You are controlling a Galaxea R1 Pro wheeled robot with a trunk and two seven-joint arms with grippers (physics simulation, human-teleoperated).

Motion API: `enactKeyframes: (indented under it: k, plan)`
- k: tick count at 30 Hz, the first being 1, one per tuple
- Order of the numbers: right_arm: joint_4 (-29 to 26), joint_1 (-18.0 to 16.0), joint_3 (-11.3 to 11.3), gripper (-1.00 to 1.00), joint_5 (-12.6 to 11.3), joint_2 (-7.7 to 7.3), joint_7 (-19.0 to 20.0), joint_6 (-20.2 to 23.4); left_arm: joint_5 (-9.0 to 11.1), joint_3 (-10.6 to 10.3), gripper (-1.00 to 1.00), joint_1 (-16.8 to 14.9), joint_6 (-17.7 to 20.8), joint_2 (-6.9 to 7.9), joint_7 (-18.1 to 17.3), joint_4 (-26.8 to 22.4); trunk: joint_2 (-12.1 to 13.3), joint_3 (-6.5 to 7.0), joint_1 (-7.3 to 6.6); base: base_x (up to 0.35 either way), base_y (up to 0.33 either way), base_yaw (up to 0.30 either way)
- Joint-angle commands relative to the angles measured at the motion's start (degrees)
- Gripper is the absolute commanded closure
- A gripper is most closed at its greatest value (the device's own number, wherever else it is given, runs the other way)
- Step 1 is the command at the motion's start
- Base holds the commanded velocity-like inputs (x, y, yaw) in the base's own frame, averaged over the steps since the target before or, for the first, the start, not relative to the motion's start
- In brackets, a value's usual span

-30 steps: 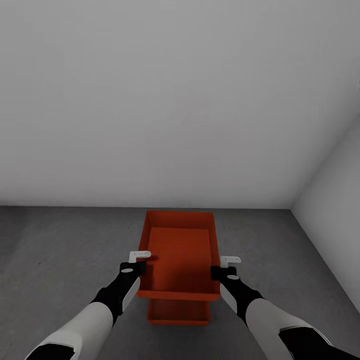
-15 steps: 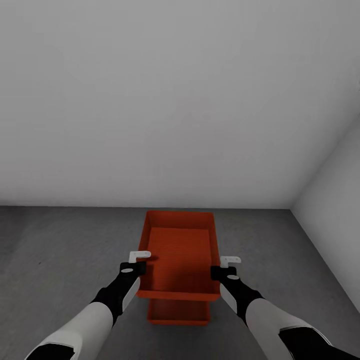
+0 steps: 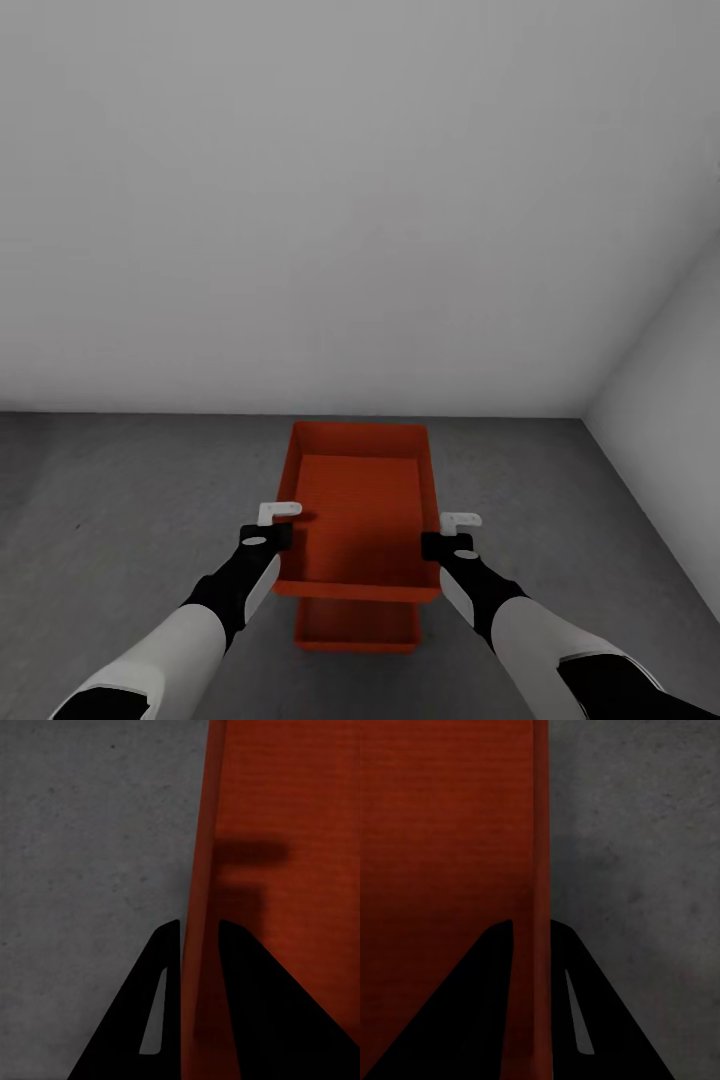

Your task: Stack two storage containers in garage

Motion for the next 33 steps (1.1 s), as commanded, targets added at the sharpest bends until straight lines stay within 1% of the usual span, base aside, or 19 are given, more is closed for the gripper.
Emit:
enactKeyframes:
  k: [1,33]
  plan:
    - [-0.2,-0.1,-0.7,1.00,0.5,-1.39,-0.3,-0.4,0.1,3.2,1.00,0.0,0.6,0.88,1.6,0.0,-0.5,-0.26,0.24,0.000,0.000,0.000]
    - [-0.2,-0.1,-0.7,1.00,0.5,-1.39,-0.3,-0.4,0.0,3.2,1.00,0.0,0.5,0.84,1.6,0.0,-13.3,-6.00,7.27,0.000,0.000,0.000]
